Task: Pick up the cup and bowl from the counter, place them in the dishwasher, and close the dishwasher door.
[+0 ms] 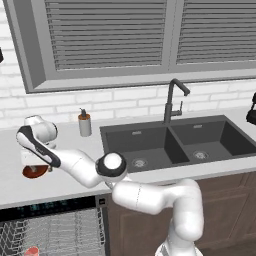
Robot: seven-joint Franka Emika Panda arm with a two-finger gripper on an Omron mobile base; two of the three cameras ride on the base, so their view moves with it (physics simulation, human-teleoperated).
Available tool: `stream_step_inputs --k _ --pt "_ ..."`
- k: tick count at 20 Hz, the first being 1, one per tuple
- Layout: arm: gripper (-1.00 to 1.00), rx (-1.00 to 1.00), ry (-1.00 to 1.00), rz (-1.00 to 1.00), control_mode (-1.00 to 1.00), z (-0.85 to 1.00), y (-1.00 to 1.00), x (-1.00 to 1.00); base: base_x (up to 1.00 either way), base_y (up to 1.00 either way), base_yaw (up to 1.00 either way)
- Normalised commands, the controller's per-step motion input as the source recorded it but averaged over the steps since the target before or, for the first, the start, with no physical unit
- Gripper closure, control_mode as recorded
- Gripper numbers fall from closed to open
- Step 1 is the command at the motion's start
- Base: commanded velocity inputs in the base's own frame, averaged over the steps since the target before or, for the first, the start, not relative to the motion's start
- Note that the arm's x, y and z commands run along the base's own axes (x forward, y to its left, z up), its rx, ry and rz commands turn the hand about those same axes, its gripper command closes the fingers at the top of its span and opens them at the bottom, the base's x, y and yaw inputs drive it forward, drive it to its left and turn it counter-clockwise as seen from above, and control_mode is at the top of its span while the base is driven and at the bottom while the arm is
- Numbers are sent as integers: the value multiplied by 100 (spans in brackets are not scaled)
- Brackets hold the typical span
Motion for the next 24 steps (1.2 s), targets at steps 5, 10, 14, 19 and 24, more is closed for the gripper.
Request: stream_step_inputs --k 5,10,14,19,24 --pt "100 0 2 0 -100 0 2 0 0 0 0" --pt "100 0 2 0 -100 0 0 0 0 0 0" --pt "100 0 2 0 -100 0 0 0 0 0 0" --pt "100 0 -1 0 -100 2 0 -16 0 0 0" --pt "100 6 -17 0 -100 24 -8 -49 0 0 0"
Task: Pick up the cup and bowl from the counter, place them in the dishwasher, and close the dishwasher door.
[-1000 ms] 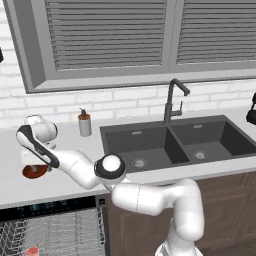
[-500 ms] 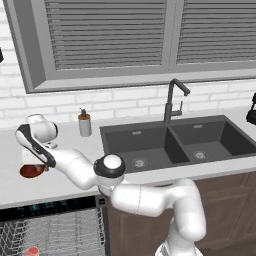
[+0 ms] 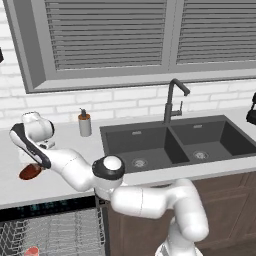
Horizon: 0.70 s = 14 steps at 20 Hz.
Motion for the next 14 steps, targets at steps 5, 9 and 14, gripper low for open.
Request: stream_step_inputs --k 5,9,14 --pt "100 23 -29 -1 -100 7 -54 -81 0 0 0" --pt "100 25 -31 -3 -100 0 -65 -72 0 0 0" --pt "100 25 -29 -2 -100 1 -61 -83 0 0 0"
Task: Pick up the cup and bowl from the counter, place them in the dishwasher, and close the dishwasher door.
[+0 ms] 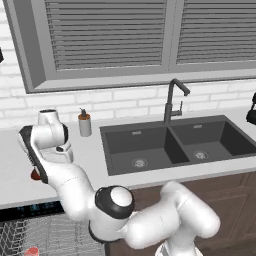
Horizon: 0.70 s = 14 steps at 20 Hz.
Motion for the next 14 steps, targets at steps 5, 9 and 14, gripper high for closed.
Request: stream_step_inputs --k 5,9,14 --pt "100 15 -16 0 -100 8 -21 -94 0 0 0" --pt "100 6 -7 0 -100 21 -16 -87 0 0 0" --pt "100 0 0 0 -100 26 -20 -50 0 0 0"
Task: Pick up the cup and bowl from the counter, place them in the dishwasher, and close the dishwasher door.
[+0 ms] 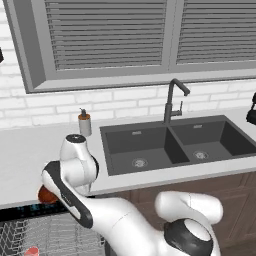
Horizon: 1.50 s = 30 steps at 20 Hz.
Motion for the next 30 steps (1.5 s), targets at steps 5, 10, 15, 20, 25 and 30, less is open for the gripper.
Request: stream_step_inputs --k 5,10,15,20,25,30 --pt "100 -7 4 0 -100 0 -2 -30 0 0 0" --pt "100 -6 6 0 -100 0 0 -42 0 0 0" --pt "100 -11 17 0 -100 -13 0 -21 0 0 0" --pt "100 -11 7 -4 -100 -47 0 -9 0 0 0" --pt "100 -7 0 -9 -100 -72 -8 -26 0 0 0" --pt "100 -1 -4 -10 -100 -66 -23 -38 0 0 0"
